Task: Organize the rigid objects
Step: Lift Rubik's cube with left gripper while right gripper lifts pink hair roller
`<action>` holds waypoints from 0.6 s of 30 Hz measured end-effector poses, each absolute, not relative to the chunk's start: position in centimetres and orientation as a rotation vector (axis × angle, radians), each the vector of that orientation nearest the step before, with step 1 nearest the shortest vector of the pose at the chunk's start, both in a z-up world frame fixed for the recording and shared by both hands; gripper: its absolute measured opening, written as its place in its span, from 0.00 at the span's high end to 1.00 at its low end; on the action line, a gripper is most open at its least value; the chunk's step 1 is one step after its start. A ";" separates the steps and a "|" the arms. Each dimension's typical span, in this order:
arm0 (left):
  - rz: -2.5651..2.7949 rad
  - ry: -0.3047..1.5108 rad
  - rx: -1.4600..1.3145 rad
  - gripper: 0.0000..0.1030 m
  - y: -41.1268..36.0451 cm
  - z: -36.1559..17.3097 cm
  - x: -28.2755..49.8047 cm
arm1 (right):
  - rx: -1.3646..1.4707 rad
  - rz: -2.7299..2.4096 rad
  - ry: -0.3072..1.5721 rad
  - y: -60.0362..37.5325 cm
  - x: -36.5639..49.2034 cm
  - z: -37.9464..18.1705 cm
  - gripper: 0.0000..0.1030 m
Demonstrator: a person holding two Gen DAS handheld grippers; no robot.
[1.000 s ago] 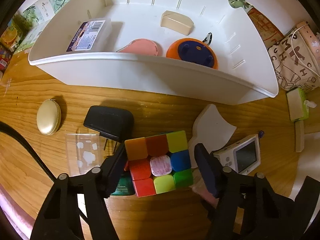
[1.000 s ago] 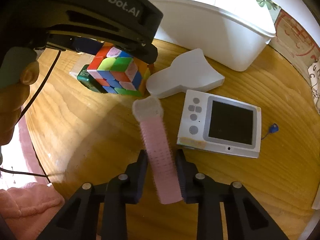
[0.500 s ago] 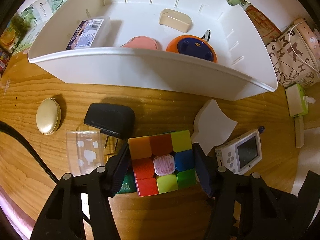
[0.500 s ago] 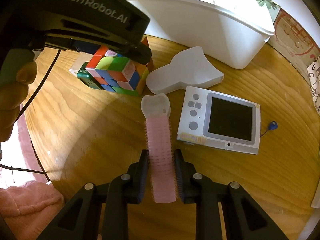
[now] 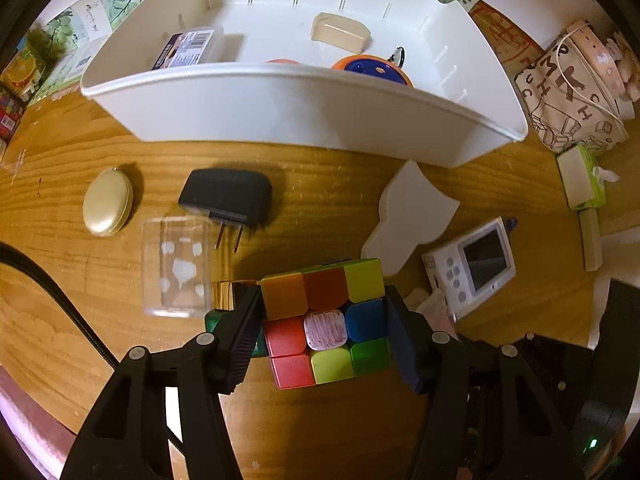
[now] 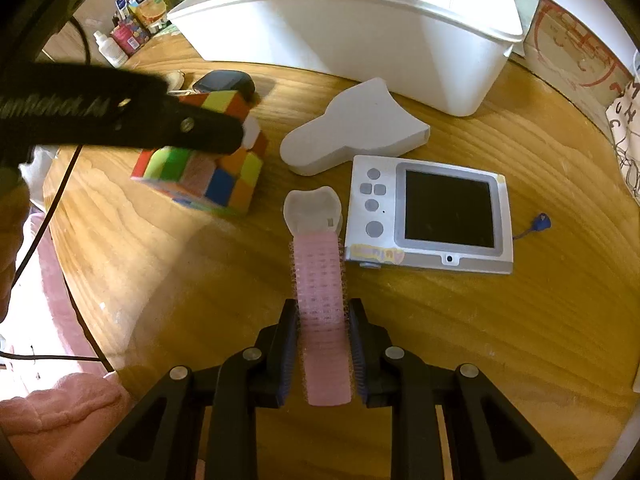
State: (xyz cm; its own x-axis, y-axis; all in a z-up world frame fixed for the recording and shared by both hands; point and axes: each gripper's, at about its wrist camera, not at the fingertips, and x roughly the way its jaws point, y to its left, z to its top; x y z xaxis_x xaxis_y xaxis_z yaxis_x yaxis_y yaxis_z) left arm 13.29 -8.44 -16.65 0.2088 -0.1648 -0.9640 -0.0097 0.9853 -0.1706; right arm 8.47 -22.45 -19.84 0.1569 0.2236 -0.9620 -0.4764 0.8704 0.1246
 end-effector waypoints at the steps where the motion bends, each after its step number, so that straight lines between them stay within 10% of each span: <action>1: -0.109 1.360 -0.154 0.40 -8.3 -16.6 12.9 | -0.225 0.507 1.325 -22.5 8.5 -19.8 0.77; 18: -0.087 1.362 -0.214 0.40 -7.3 -13.7 9.4 | -0.169 0.554 1.266 -22.7 10.0 -15.9 0.77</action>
